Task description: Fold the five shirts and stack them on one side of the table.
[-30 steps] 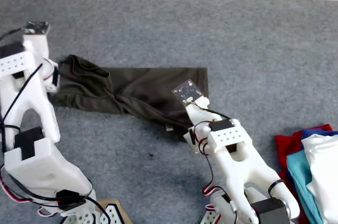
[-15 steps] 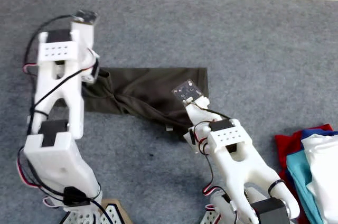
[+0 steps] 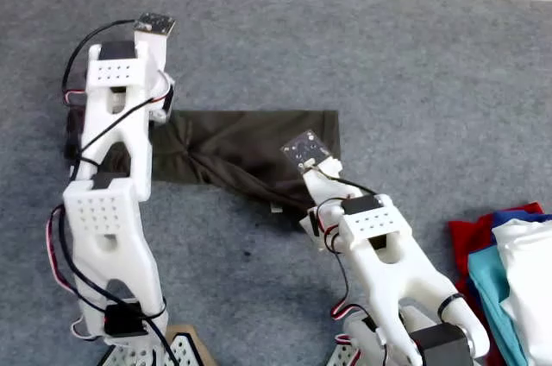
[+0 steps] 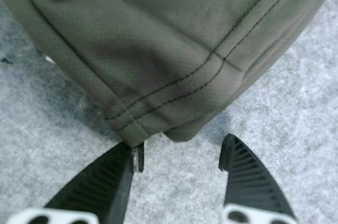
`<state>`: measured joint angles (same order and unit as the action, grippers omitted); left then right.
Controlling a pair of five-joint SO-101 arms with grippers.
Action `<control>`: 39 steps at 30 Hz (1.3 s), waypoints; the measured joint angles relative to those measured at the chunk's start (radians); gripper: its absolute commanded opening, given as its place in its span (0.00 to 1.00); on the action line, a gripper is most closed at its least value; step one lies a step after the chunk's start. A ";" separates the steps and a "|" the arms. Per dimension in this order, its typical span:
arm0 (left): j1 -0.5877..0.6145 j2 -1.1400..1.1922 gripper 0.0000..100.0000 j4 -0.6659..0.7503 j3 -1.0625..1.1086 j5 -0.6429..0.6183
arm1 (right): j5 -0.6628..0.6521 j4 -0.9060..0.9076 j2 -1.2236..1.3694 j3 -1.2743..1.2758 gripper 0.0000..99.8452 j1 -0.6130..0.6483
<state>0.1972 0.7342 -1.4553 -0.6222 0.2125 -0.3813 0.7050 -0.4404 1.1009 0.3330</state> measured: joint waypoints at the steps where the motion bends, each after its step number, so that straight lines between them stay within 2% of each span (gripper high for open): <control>1: -0.005 0.015 0.04 -0.003 -0.032 -0.005 | 0.000 0.000 0.000 0.000 0.24 0.000; 8: -0.014 0.037 0.04 -0.097 -0.135 -0.011 | 0.000 0.000 0.000 0.000 0.24 0.000; 14: -0.012 0.112 0.04 -0.097 -0.052 -0.009 | 0.000 0.000 0.000 0.000 0.24 0.000; 21: 0.068 0.163 0.04 -0.157 -0.058 -0.009 | 0.000 0.000 0.000 0.000 0.24 0.000; 30: 0.107 0.169 0.04 -0.264 -0.058 0.015 | 0.000 0.000 0.000 0.000 0.24 0.000; 39: 0.158 0.018 0.04 -0.287 0.037 0.012 | 0.000 0.000 0.000 0.000 0.24 0.000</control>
<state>0.3552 0.7526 -1.7423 -0.5854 0.2248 -0.3813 0.7050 -0.4404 1.1009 0.3330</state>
